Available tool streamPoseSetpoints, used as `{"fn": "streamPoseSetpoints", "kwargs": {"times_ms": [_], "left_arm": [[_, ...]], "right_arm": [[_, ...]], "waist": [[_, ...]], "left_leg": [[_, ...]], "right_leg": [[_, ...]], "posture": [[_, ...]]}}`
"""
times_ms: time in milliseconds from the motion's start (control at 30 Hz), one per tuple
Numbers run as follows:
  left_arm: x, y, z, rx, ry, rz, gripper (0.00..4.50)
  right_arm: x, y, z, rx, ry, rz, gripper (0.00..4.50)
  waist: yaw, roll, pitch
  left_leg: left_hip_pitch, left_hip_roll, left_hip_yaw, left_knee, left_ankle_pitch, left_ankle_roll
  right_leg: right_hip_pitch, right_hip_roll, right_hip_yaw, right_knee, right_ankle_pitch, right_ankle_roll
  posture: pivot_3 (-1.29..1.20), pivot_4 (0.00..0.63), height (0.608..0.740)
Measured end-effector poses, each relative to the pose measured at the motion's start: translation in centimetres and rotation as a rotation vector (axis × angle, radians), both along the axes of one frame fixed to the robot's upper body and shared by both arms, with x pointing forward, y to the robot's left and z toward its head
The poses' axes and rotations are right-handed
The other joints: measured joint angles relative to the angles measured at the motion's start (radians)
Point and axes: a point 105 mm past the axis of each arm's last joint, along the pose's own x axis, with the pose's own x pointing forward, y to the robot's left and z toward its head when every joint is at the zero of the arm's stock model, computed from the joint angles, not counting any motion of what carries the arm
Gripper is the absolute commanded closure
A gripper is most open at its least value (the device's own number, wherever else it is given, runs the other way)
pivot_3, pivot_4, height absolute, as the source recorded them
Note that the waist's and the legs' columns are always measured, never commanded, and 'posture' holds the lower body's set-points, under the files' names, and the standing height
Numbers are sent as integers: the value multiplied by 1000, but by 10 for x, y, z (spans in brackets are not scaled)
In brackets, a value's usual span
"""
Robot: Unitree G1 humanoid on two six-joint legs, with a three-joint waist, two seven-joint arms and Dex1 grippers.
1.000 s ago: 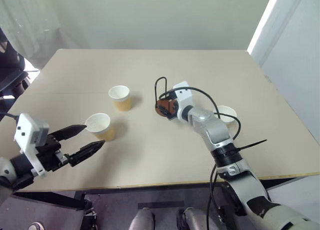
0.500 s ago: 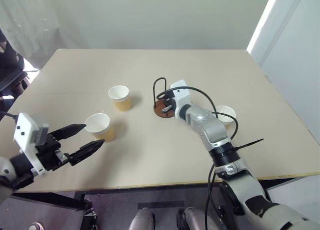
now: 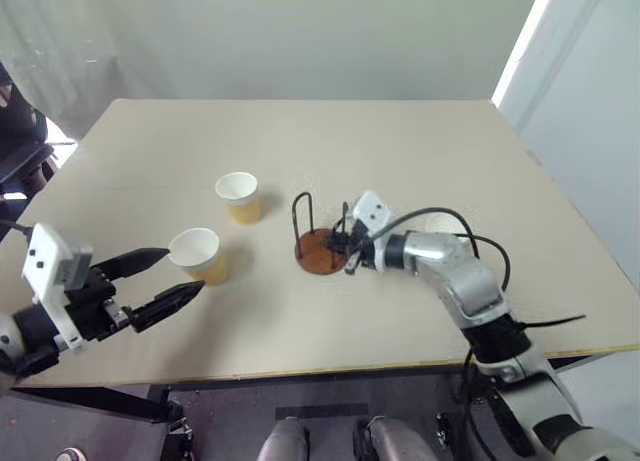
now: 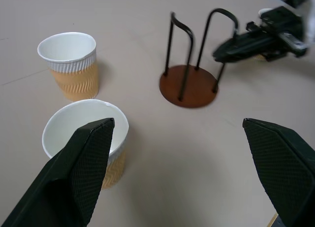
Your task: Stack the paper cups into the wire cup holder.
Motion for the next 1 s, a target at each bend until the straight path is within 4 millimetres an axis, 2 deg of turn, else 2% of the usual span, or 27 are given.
{"fn": "streamPoseSetpoints", "kwargs": {"times_ms": [300,800,900,1000], "left_arm": [[0,3,1,12,19,-21,0],[7,4,2,10,21,-38,0],[7,3,3,13,15,-41,0],[8,3,5,17,5,-42,0]], "right_arm": [[-30,-3,-6,-9,46,116,4463],[-36,-7,-8,-25,30,142,4463],[-34,-8,-12,-38,29,146,3734],[-31,-10,-20,-67,38,132,2680]], "waist": [[-1,-1,-1],[-1,-2,-1],[-1,-2,-1],[-1,-2,-1]], "left_leg": [[3,0,0,0,2,2],[5,0,0,0,2,2],[5,0,0,0,2,2],[5,0,0,0,2,2]], "right_leg": [[3,2,3,0,0,1],[5,3,4,0,-2,2],[5,3,4,0,-2,2],[5,3,4,0,-2,2]], "posture": [[0,150,740],[0,150,740],[0,150,740],[0,150,740]]}}
